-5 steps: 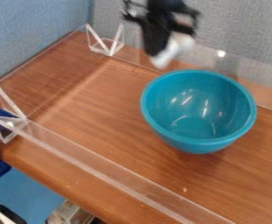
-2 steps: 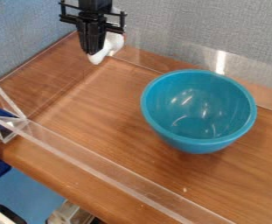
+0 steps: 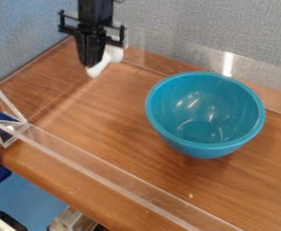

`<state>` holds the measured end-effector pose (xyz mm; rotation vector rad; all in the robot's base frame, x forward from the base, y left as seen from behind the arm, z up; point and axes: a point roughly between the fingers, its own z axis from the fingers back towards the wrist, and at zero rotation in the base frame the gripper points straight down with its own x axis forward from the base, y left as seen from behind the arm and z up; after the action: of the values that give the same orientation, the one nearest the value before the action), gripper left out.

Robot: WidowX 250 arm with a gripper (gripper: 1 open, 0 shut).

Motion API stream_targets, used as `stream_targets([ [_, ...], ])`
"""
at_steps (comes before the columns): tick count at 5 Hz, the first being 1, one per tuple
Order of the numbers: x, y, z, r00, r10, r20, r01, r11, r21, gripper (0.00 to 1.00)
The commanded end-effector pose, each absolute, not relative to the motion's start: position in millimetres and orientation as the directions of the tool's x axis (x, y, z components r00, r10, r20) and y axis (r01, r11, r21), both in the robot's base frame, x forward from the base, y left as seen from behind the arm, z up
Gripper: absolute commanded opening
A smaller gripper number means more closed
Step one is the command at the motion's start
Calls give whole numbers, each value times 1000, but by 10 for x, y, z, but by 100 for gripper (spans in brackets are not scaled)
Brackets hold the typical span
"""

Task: Remove the mushroom from inside the blue bowl and put it on the table

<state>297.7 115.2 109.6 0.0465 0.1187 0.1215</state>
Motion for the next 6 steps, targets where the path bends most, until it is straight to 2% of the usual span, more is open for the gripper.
stream_targets([
  [1,2880,1243,996,985,127,-120,-118,990,80,0],
  [3,2771,1285,623,977,121,-174,-107,990,89,0],
  [5,2714,1320,345,970,121,-211,-104,990,93,0],
  [6,2686,1328,285,967,124,-220,-107,990,87,100],
])
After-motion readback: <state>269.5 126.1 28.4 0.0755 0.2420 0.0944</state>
